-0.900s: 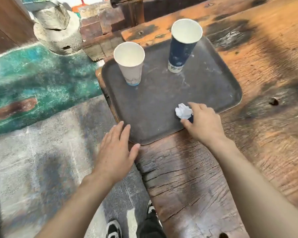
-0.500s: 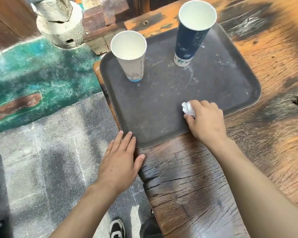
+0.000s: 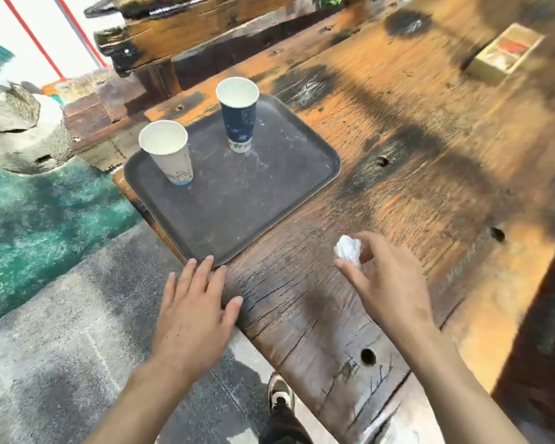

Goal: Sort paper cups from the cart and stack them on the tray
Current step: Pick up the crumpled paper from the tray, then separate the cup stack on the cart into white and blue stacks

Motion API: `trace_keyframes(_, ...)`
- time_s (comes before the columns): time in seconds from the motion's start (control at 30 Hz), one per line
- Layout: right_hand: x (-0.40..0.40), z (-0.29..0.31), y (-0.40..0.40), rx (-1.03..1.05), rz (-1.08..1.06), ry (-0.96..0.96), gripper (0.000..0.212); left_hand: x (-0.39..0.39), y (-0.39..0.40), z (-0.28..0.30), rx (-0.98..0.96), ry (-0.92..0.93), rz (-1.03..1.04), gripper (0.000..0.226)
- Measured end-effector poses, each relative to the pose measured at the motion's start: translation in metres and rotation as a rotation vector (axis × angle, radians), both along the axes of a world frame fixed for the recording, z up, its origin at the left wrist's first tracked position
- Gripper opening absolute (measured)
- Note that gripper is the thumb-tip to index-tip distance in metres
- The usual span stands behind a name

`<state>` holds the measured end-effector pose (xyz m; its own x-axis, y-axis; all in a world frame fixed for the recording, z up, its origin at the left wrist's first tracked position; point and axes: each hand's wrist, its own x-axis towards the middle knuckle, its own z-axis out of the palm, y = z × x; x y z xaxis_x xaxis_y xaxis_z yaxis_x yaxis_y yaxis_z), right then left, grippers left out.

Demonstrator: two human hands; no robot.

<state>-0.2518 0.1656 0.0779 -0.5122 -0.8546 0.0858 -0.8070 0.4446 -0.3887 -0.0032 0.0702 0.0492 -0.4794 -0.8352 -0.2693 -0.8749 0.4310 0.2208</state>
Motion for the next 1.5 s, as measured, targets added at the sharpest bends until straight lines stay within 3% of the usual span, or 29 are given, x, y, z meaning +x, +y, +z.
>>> trace_keyframes(0.17, 0.017, 0.05, 0.136, -0.077, -0.245, 0.041, 0.036, 0.011, 0.052, 0.065, -0.125, 0.084, -0.156, 0.062)
trace_keyframes(0.37, 0.031, 0.083, 0.292, -0.149, -0.597, -0.039, 0.031, -0.015, 0.124, 0.126, -0.215, 0.152, -0.364, 0.058)
trace_keyframes(0.53, 0.018, 0.081, 0.393, -0.146, -0.805, -0.059, 0.038, -0.057, 0.194, 0.149, -0.238, 0.224, -0.513, 0.056)
trace_keyframes(0.63, 0.0, 0.059, 0.432, -0.032, -0.873, -0.139, 0.032, -0.081, 0.233, 0.149, -0.231, 0.226, -0.569, 0.057)
trace_keyframes(0.77, -0.021, 0.034, 0.47, 0.255, -0.799, -0.252, 0.055, -0.107, 0.275, 0.143, -0.241, 0.176, -0.599, 0.06)
trace_keyframes(0.9, -0.03, 0.041, 0.491, 0.193, -0.81, -0.161, 0.045, -0.12, 0.299, 0.146, -0.257, 0.168, -0.601, 0.058)
trace_keyframes(1.2, -0.024, 0.109, 0.45, -0.02, -0.484, 0.009, 0.037, -0.097, 0.301, 0.177, -0.336, 0.181, -0.471, 0.058)
trace_keyframes(1.5, 0.017, 0.161, 0.353, -0.046, -0.101, 0.136, 0.072, 0.006, 0.281, 0.219, -0.497, 0.209, -0.088, 0.067)
